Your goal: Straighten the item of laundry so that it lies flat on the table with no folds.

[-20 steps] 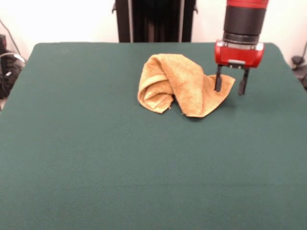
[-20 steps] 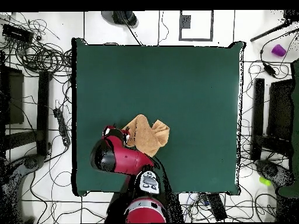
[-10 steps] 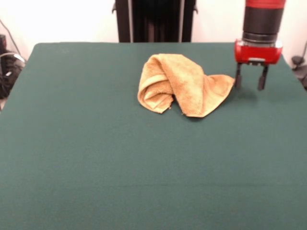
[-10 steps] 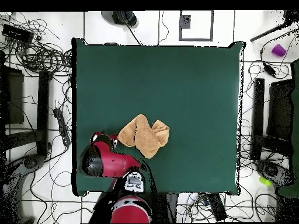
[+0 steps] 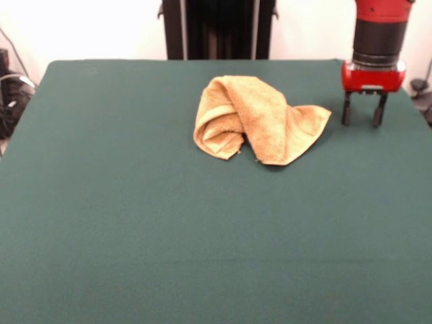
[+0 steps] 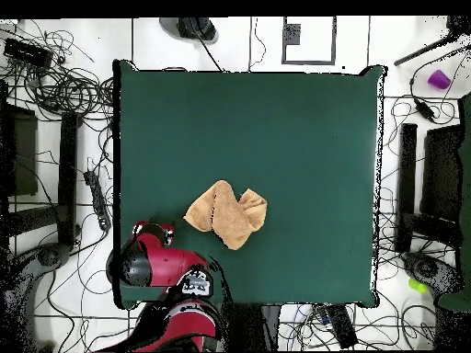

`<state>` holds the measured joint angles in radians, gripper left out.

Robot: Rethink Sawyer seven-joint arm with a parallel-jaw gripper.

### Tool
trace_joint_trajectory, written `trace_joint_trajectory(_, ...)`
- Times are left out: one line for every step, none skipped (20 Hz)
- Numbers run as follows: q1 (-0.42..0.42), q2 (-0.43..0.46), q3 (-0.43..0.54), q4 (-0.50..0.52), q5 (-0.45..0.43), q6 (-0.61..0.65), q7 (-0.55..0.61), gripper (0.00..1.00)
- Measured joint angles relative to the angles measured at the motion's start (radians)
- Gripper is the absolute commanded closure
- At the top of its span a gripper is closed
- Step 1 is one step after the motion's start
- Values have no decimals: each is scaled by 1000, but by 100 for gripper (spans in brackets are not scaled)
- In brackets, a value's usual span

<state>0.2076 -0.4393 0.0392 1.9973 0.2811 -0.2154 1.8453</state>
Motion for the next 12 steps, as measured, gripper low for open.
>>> trace_joint_trajectory(0, 0, 1, 3, -5, -10, 0, 0)
trace_joint_trajectory(-1, 0, 1, 6, -11, -18, 0, 0)
trace_joint_trajectory(-1, 1, 2, 8, -16, -26, 0, 0)
trace_joint_trajectory(-4, 1, 5, 11, -21, -33, 0, 0)
trace_joint_trajectory(-8, -1, 8, 15, -24, -38, 0, 0)
trace_joint_trajectory(-13, -2, 12, 19, -28, -43, 0, 0)
trace_joint_trajectory(-17, -4, 15, 23, -30, -46, 0, 0)
trace_joint_trajectory(-20, -5, 17, 26, -32, -47, 0, 0)
trace_joint_trajectory(-22, -6, 19, 29, -33, -47, 0, 0)
trace_joint_trajectory(-28, -9, 21, 34, -36, -47, 0, 0)
trace_joint_trajectory(-34, -11, 22, 41, -40, -47, 0, 0)
trace_joint_trajectory(-43, -15, 22, 50, -44, -47, 0, 0)
